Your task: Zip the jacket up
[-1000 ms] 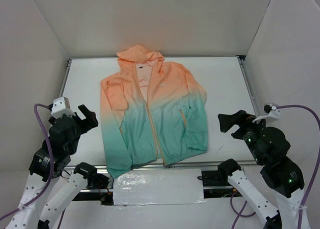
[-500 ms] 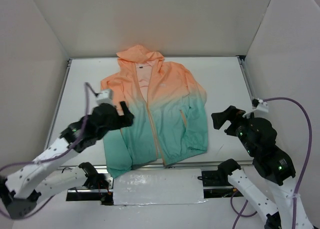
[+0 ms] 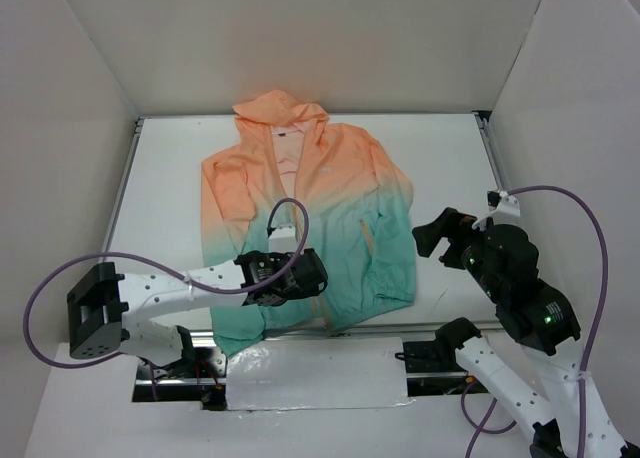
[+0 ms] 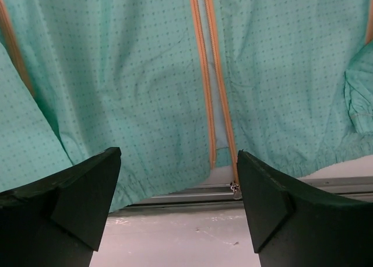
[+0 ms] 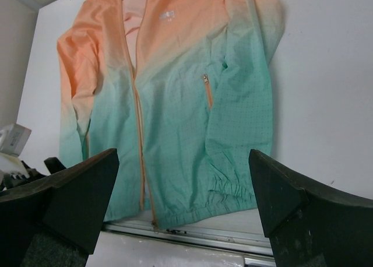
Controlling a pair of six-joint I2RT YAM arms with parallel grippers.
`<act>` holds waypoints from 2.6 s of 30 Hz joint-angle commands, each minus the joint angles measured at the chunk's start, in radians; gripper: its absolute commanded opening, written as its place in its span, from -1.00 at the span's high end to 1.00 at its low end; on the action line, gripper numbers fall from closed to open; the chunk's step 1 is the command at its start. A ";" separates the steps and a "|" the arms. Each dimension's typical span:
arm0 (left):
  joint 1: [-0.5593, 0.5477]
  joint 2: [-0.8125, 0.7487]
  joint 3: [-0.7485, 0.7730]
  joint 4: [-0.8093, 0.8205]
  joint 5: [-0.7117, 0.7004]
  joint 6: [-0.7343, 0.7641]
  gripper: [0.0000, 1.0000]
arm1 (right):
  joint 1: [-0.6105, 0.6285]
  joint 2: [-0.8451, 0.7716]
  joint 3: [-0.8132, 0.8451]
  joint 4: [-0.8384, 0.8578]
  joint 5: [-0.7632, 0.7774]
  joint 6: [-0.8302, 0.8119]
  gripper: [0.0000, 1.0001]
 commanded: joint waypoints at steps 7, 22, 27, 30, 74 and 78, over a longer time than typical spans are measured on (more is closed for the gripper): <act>-0.006 0.072 -0.017 0.049 0.041 -0.077 -0.72 | -0.002 -0.018 -0.018 0.048 -0.027 -0.015 -1.00; -0.037 0.201 -0.032 0.048 0.115 -0.145 -0.43 | -0.002 -0.027 -0.038 0.073 -0.062 -0.020 -1.00; -0.037 0.249 -0.014 0.034 0.113 -0.148 -0.28 | -0.001 -0.029 -0.038 0.073 -0.068 -0.022 -1.00; -0.037 0.246 -0.029 0.051 0.109 -0.149 -0.23 | -0.001 -0.036 -0.041 0.077 -0.070 -0.022 -1.00; -0.033 -0.231 -0.311 0.431 0.099 0.030 1.00 | -0.001 0.051 -0.202 0.237 -0.428 0.009 -0.96; -0.028 -0.401 -0.417 0.567 0.139 0.090 1.00 | 0.041 0.131 -0.320 0.413 -0.635 0.055 -0.79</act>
